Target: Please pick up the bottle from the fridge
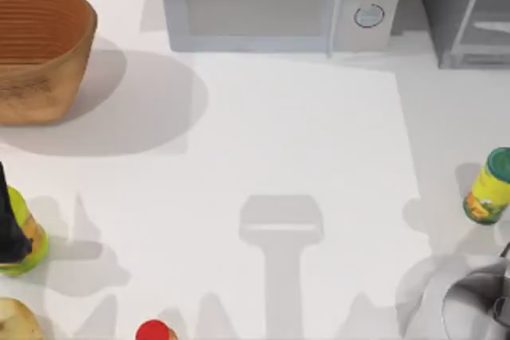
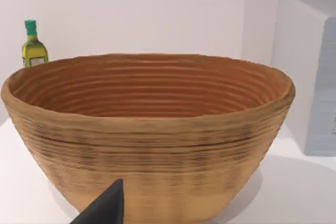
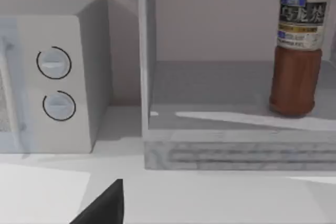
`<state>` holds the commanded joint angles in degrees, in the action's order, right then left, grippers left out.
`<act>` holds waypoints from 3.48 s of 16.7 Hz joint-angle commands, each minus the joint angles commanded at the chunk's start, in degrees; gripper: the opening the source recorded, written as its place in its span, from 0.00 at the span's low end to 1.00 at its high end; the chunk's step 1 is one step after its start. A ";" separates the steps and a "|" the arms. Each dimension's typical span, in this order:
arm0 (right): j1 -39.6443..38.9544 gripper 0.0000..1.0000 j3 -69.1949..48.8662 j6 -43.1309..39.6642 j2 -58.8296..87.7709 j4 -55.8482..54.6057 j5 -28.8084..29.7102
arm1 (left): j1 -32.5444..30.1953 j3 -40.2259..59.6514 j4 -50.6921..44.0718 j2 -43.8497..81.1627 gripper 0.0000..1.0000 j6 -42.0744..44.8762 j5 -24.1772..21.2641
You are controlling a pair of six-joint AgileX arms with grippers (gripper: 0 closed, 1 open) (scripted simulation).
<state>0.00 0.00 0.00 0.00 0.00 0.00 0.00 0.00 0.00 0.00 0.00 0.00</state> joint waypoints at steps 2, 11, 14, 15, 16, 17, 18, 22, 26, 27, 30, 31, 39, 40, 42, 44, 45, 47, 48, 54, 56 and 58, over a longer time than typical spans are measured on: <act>0.00 1.00 0.00 0.00 0.01 -0.01 0.00 | 0.00 0.00 0.00 0.00 1.00 0.00 0.00; 8.77 1.00 -3.65 -0.39 26.28 -25.72 -8.26 | 0.00 0.00 0.00 0.00 1.00 0.00 0.00; 13.58 1.00 -4.84 -0.16 43.85 -40.65 -12.83 | 0.00 0.00 0.00 0.00 1.00 0.00 0.00; 15.20 1.00 -5.18 -0.04 50.02 -45.60 -14.40 | 0.00 0.00 0.00 0.00 1.00 0.00 0.00; 16.80 1.00 -5.51 0.10 56.09 -50.44 -15.95 | 0.00 0.00 0.00 0.00 1.00 0.00 0.00; 18.37 1.00 -5.85 0.25 61.96 -55.12 -17.48 | 0.00 0.00 0.00 0.00 1.00 0.00 0.00; 19.91 1.00 -6.21 0.40 67.57 -59.65 -18.98 | 0.00 0.00 0.00 0.00 1.00 0.00 0.00; 25.35 1.00 -7.97 0.84 86.13 -75.92 -24.32 | 0.00 0.00 0.00 0.00 1.00 0.00 0.00; 29.19 1.00 -9.78 1.01 98.46 -88.37 -28.09 | 0.00 0.00 0.00 0.00 1.00 0.00 0.00; 29.80 1.00 -10.12 1.02 100.39 -90.34 -28.69 | 0.00 0.00 0.00 0.00 1.00 0.00 0.00; 30.57 1.00 -10.56 1.03 102.75 -92.72 -29.45 | 0.00 0.00 0.00 0.00 1.00 0.00 0.00; 30.57 1.00 -10.56 1.03 102.75 -92.72 -29.45 | 0.00 0.00 0.00 0.00 1.00 0.00 0.00; 28.96 1.00 -16.88 0.61 105.82 -89.04 -27.30 | 0.00 0.00 0.00 0.00 1.00 0.00 0.00; 28.25 1.00 -20.01 0.52 107.19 -87.26 -26.44 | 0.00 0.00 0.00 0.00 1.00 0.00 0.00; 26.44 1.00 -28.01 0.42 110.28 -82.84 -24.47 | 0.00 0.00 0.00 0.00 1.00 0.00 0.00; 24.39 1.00 -37.63 0.40 113.84 -77.48 -22.29 | 0.00 0.00 0.00 0.00 1.00 0.00 0.00; 23.35 1.00 -42.39 0.39 115.62 -74.67 -21.19 | 0.00 0.00 0.00 0.00 1.00 0.00 0.00; 21.28 1.00 -50.54 0.37 118.70 -69.39 -19.12 | 0.00 0.00 0.00 0.00 1.00 0.00 0.00; 20.29 1.00 -53.76 0.34 119.88 -67.02 -18.19 | 0.00 0.00 0.00 0.00 1.00 0.00 0.00; 17.79 1.00 -60.62 0.21 122.05 -61.36 -15.81 | 0.00 0.00 0.00 0.00 1.00 0.00 0.00; 18.08 1.00 -60.42 0.22 121.72 -61.52 -15.94 | 0.00 0.00 0.00 0.00 1.00 0.00 0.00; 17.89 1.00 -61.38 0.21 122.54 -60.99 -15.85 | 0.00 0.00 0.00 0.00 1.00 0.00 0.00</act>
<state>17.89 -61.38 0.21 122.54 -60.99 -15.85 0.00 0.00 0.00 0.00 0.00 0.00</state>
